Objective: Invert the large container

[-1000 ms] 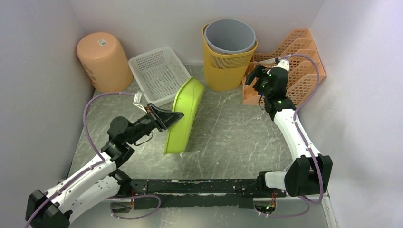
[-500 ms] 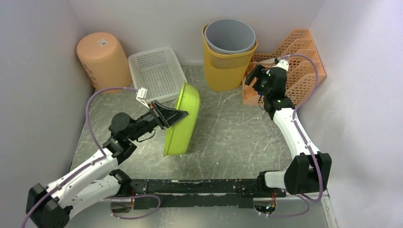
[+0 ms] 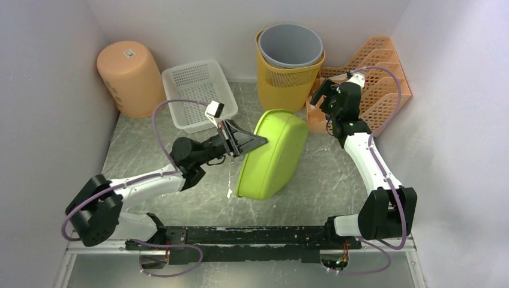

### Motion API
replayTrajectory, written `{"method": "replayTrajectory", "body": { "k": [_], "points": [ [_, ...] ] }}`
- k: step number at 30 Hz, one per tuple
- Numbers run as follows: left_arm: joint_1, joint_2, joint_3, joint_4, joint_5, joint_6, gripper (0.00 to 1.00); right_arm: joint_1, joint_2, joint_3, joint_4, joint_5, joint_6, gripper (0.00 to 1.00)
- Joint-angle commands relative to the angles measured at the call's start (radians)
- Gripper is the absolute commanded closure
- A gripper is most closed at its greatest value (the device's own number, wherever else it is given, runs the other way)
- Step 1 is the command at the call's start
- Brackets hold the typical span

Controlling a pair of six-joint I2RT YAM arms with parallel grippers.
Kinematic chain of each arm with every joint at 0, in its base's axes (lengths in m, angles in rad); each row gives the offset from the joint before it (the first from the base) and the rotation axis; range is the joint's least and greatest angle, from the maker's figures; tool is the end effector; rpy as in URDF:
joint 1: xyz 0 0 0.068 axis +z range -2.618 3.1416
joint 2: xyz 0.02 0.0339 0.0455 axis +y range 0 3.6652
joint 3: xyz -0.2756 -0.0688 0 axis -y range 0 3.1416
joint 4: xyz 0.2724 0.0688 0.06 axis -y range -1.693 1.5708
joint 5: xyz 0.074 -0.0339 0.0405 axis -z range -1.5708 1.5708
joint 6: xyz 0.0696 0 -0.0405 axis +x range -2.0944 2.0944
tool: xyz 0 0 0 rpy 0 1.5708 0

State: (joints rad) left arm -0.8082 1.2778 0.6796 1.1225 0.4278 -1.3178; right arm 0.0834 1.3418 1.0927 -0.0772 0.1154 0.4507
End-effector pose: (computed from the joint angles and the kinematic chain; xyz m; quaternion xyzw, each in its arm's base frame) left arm 0.1989 -0.2500 0.3423 0.0549 0.5189 -0.7912 0.3189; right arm 0.3712 0.0230 0.3270 0.1812 0.7914 0.1084 0.5736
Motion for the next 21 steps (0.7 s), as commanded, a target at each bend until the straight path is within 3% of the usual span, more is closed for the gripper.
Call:
{"method": "replayTrajectory", "body": {
  "k": [1,5,7,14,18,21],
  "points": [
    [-0.031,0.079,0.015,0.317,0.021,-0.158,0.93,-0.009,-0.003,0.038,0.017,0.030,-0.014,0.19],
    [-0.030,0.214,-0.063,0.630,-0.042,-0.319,0.93,-0.010,0.007,0.046,0.021,0.027,-0.011,0.19],
    [-0.029,0.240,-0.087,0.666,-0.047,-0.338,0.93,-0.011,0.013,0.051,0.021,0.019,-0.008,0.19],
    [0.038,0.157,-0.250,0.503,-0.040,-0.226,0.93,-0.011,0.004,0.033,0.025,0.027,-0.012,0.19],
    [0.095,0.025,-0.349,0.273,-0.059,-0.117,0.92,-0.012,0.004,0.028,0.034,0.018,-0.009,0.19],
    [0.128,-0.082,-0.416,0.107,-0.103,-0.045,0.86,-0.012,0.010,0.020,0.043,0.003,-0.001,0.19]
  ]
}}
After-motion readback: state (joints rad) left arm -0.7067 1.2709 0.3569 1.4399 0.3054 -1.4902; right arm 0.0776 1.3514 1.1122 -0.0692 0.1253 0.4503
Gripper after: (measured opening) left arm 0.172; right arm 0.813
